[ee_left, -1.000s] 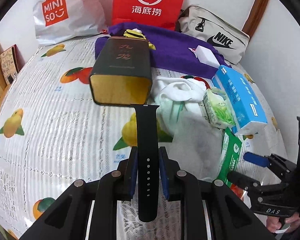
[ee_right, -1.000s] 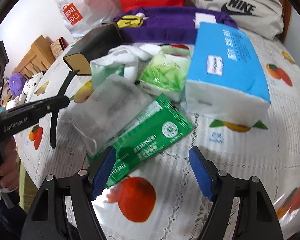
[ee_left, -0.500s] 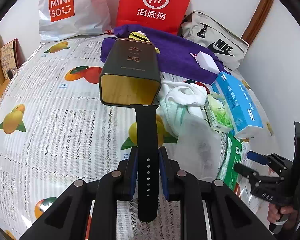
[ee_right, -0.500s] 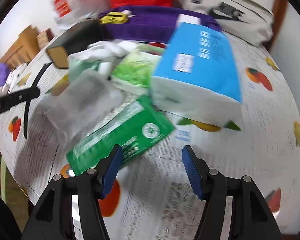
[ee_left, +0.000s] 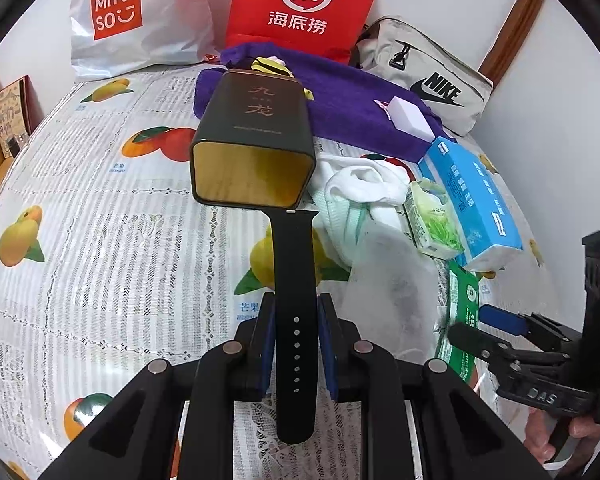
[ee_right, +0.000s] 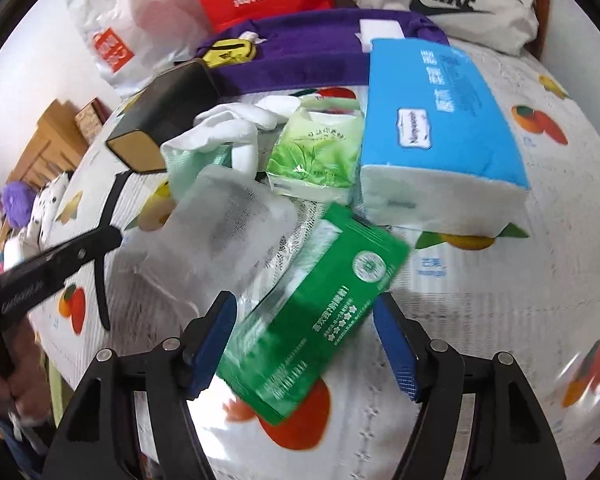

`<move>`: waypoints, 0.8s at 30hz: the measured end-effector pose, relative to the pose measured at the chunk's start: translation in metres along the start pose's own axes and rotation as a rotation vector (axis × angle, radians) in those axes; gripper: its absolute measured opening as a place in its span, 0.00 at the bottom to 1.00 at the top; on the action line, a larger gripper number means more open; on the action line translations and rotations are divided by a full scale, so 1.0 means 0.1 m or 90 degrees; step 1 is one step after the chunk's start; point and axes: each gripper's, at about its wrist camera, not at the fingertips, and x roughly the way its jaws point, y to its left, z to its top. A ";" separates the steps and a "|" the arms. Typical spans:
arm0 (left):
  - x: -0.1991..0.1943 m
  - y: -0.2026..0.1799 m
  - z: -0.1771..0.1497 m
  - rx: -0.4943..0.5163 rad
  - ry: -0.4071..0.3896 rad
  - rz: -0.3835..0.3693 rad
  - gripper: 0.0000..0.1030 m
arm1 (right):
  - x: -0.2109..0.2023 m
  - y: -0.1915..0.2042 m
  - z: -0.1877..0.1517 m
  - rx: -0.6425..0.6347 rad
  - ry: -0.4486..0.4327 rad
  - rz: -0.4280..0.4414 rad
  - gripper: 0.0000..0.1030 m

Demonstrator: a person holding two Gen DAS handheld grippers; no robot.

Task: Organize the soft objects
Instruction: 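Grasp the black watch strap with the left gripper while the right grasps the green packet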

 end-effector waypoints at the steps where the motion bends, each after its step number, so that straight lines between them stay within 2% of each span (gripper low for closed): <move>1: 0.00 0.01 0.00 -0.001 0.000 0.000 0.19 | 0.00 0.02 0.00 -0.006 -0.011 -0.010 0.70; 4: -0.01 0.06 0.00 -0.006 0.001 0.002 0.19 | 0.05 0.12 -0.01 -0.053 -0.024 -0.053 0.69; 6: 0.00 0.09 -0.01 -0.012 0.001 0.005 0.19 | 0.07 0.16 -0.04 -0.090 -0.029 -0.083 0.63; 10: 0.02 0.13 -0.02 -0.020 0.003 0.008 0.19 | 0.01 0.10 -0.07 -0.121 -0.026 -0.088 0.53; 14: 0.02 0.13 -0.03 -0.019 0.003 0.007 0.19 | -0.06 -0.06 -0.11 -0.111 -0.007 -0.119 0.55; 17: 0.04 0.11 -0.03 -0.017 0.006 0.006 0.19 | -0.06 -0.11 -0.16 -0.094 0.002 -0.112 0.64; 21: 0.06 0.08 -0.03 -0.013 0.012 0.008 0.19 | -0.05 -0.10 -0.23 -0.094 -0.027 -0.104 0.63; 23: 0.06 0.06 -0.02 -0.010 0.012 0.009 0.19 | -0.06 -0.09 -0.25 -0.106 -0.039 -0.096 0.50; 24: 0.05 0.05 -0.02 -0.009 0.011 0.010 0.19 | -0.08 -0.09 -0.25 -0.111 -0.040 -0.094 0.39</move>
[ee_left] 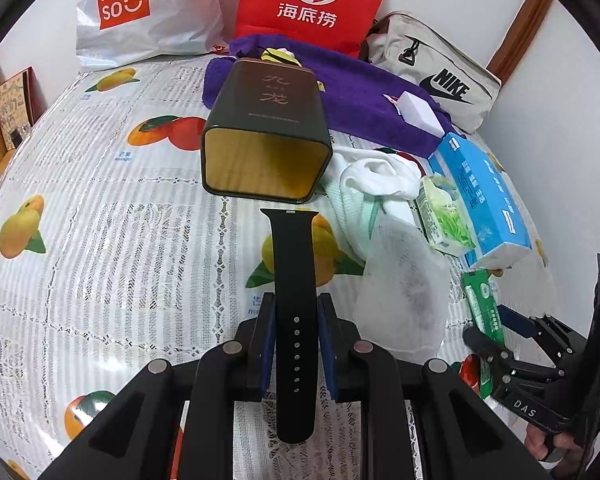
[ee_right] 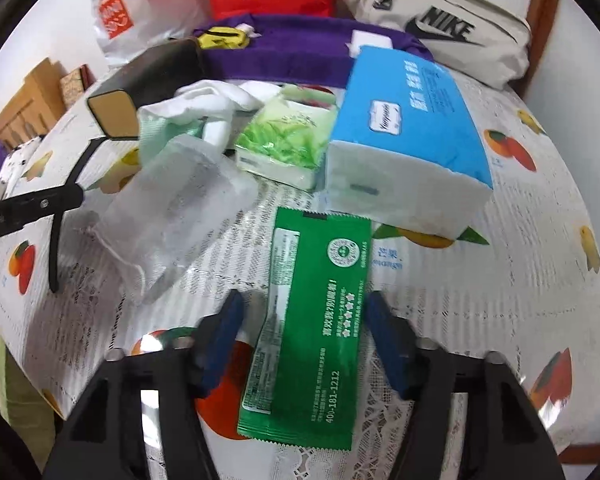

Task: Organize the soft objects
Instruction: 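Grasp the black watch strap with the left gripper while the right grasps the green packet, then carry the strap in the left gripper while the right carries the green packet over the towel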

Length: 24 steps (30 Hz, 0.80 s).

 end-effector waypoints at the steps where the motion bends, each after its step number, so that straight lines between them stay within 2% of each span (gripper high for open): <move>1: -0.01 -0.01 0.01 0.001 -0.002 0.000 0.19 | -0.01 -0.01 0.01 0.002 0.002 0.006 0.35; 5: -0.05 -0.03 0.04 0.006 -0.007 0.000 0.19 | -0.04 -0.07 0.06 0.008 0.005 0.027 0.29; 15: -0.26 -0.11 0.15 0.017 -0.028 -0.003 0.19 | -0.32 -0.07 0.19 0.004 -0.020 0.075 0.29; 24: -0.42 -0.15 0.28 0.021 -0.043 0.005 0.19 | -0.51 -0.12 0.42 -0.005 -0.056 0.087 0.29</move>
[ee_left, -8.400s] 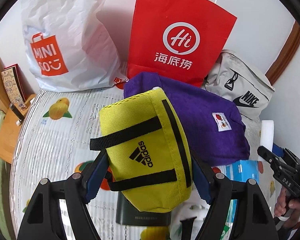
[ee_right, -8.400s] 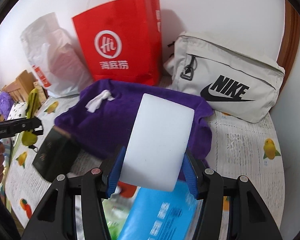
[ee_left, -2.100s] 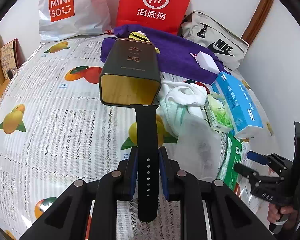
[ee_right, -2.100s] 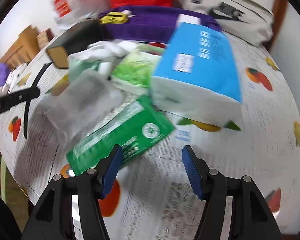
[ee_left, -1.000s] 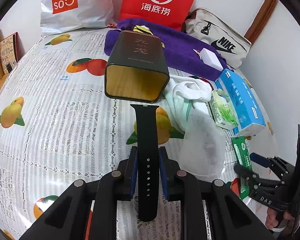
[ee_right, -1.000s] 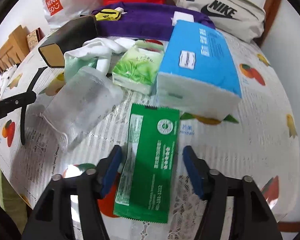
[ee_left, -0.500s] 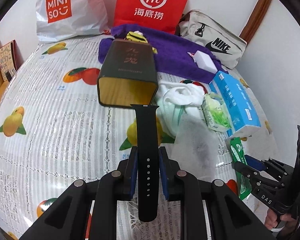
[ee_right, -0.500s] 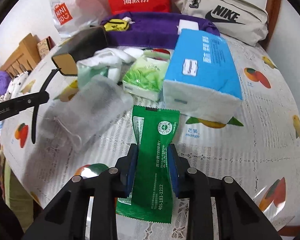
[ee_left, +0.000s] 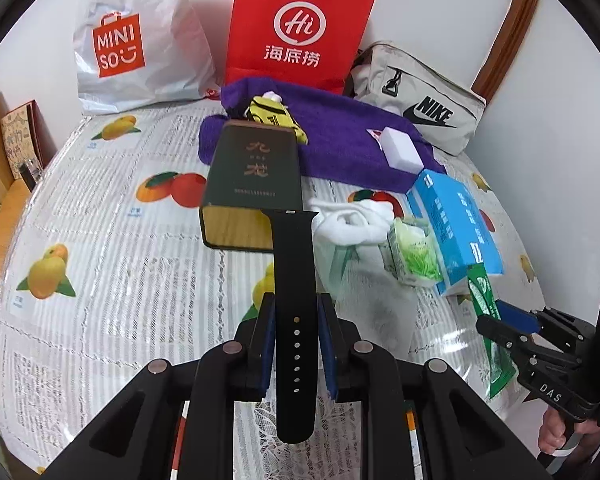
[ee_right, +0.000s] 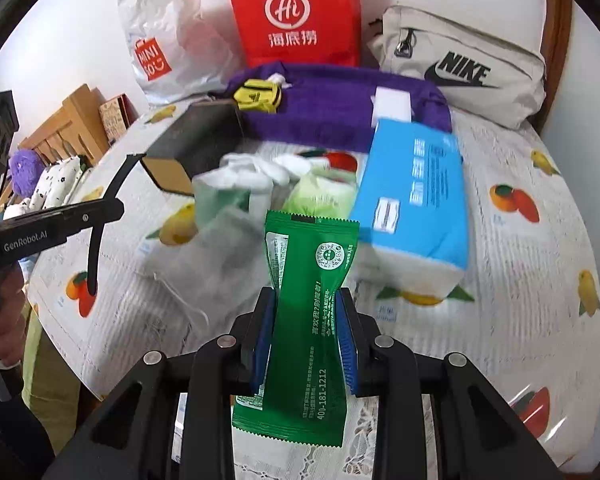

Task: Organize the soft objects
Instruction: 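Carry the strap in the left gripper while the right carries the green packet over the towel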

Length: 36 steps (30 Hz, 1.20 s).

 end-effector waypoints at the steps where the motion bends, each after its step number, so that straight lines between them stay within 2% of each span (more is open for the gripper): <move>1: -0.01 0.00 0.03 -0.001 -0.001 0.002 0.19 | -0.01 -0.01 0.03 0.001 -0.004 0.001 0.29; 17: -0.06 -0.06 0.44 0.012 -0.018 0.028 0.19 | -0.09 -0.20 0.52 -0.001 -0.044 -0.003 0.29; 29: 0.00 0.00 0.85 0.010 -0.033 0.056 0.19 | 0.01 -0.35 0.90 -0.003 -0.059 -0.005 0.29; 36: 0.14 0.08 1.07 0.001 -0.031 0.051 0.19 | 0.15 -0.44 1.16 0.001 -0.064 -0.001 0.29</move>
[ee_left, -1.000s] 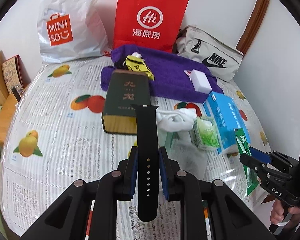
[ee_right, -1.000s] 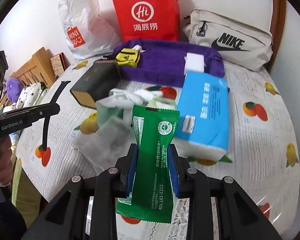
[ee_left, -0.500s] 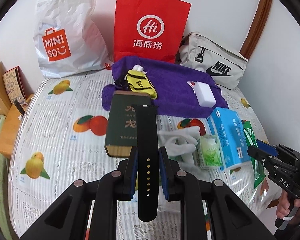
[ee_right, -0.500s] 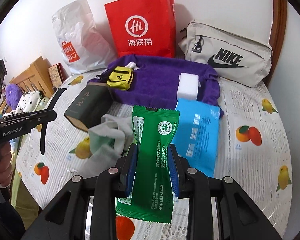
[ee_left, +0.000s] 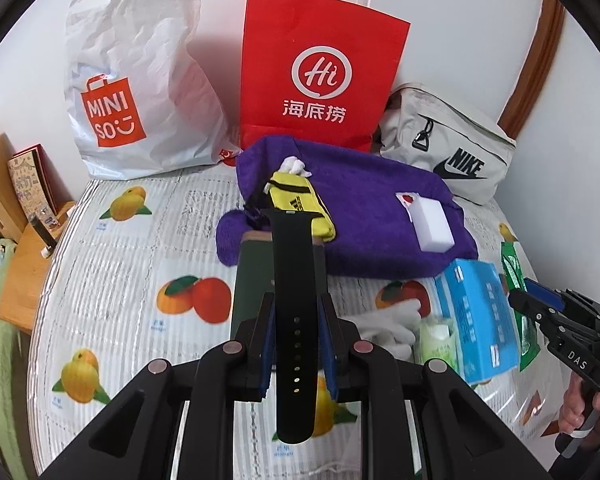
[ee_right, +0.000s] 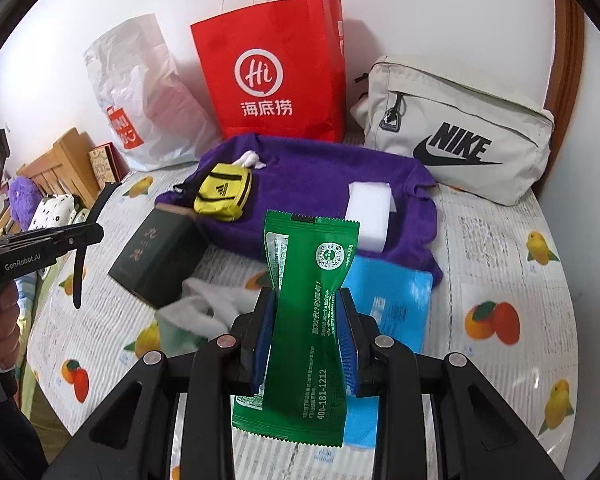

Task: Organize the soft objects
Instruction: 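Carry the strap in the left gripper while the right carries the green packet over the towel, then release the strap with the left gripper while the right releases the green packet onto the towel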

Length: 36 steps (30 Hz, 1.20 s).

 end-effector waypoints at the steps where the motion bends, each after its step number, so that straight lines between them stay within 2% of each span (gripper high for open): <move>1: 0.02 0.00 0.03 0.000 0.000 -0.001 0.19 | 0.03 -0.01 0.04 0.000 -0.001 0.000 0.29; 12: 0.31 0.00 0.43 -0.001 0.002 -0.021 0.19 | 0.38 -0.14 0.47 -0.005 -0.008 -0.003 0.30; 26: 0.83 -0.02 0.78 -0.001 0.031 -0.036 0.19 | 1.14 -0.24 1.00 0.022 0.030 0.032 0.30; 36: 1.08 0.02 0.90 -0.006 0.045 -0.043 0.19 | 1.70 -0.19 1.10 0.020 0.100 0.019 0.30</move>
